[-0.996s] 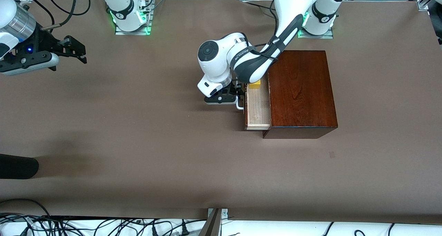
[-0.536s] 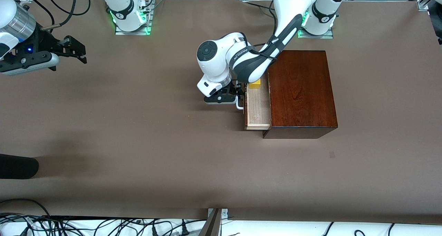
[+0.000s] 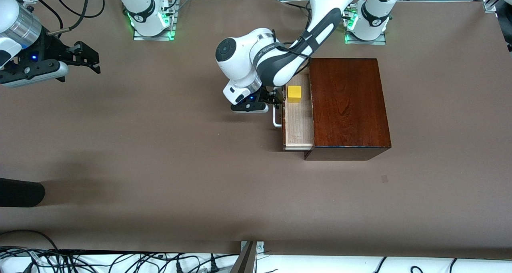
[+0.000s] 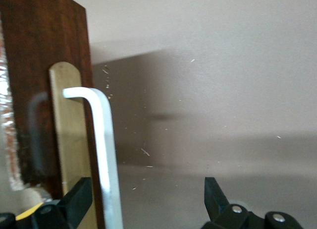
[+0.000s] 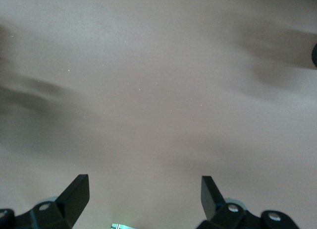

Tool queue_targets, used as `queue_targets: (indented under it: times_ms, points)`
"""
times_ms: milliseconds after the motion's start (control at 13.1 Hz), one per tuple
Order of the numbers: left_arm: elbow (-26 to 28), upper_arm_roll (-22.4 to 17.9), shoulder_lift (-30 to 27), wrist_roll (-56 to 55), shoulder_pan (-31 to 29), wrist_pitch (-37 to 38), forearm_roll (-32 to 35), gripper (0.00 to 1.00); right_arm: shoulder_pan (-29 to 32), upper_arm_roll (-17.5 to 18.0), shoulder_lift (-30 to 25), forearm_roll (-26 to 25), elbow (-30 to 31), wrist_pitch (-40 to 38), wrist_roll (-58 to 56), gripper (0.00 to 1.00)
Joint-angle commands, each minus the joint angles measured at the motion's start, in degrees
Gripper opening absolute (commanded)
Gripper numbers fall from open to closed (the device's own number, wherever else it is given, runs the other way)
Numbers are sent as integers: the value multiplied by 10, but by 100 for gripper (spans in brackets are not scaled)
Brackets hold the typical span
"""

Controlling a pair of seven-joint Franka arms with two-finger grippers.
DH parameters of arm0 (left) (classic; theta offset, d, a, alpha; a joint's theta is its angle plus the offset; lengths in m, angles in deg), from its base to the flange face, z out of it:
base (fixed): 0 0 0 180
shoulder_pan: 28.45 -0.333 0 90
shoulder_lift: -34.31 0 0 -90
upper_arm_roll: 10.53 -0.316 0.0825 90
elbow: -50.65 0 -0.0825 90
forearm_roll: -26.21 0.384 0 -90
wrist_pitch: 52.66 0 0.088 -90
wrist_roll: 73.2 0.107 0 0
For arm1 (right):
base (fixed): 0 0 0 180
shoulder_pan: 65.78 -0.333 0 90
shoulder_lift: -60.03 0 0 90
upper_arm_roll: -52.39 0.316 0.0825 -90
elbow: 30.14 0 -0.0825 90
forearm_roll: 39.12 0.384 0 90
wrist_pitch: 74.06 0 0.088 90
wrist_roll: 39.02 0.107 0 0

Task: Open drawer, take yellow block, close drawer

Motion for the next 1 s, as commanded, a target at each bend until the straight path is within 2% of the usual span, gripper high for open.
queue_targets:
  times_ms: [0,153,306,689,919]
  points:
    - [-19,2,-35,20,-5,55,15,100,3,1,-1,2,-6,-7,5,100]
    - [-19,6,-87,104,-39,85,-9,100,3,1,-1,2,-5,-8,5,100]
    - [-19,7,-143,163,-104,128,-79,100,2,1,-2,2,-5,-6,4,100]
    - [-17,9,-247,225,-271,218,-178,100,2,4,2,14,-6,-2,2,100]
    - [-2,1,-299,363,-358,223,-212,100,-7,17,6,41,-6,1,-7,100]
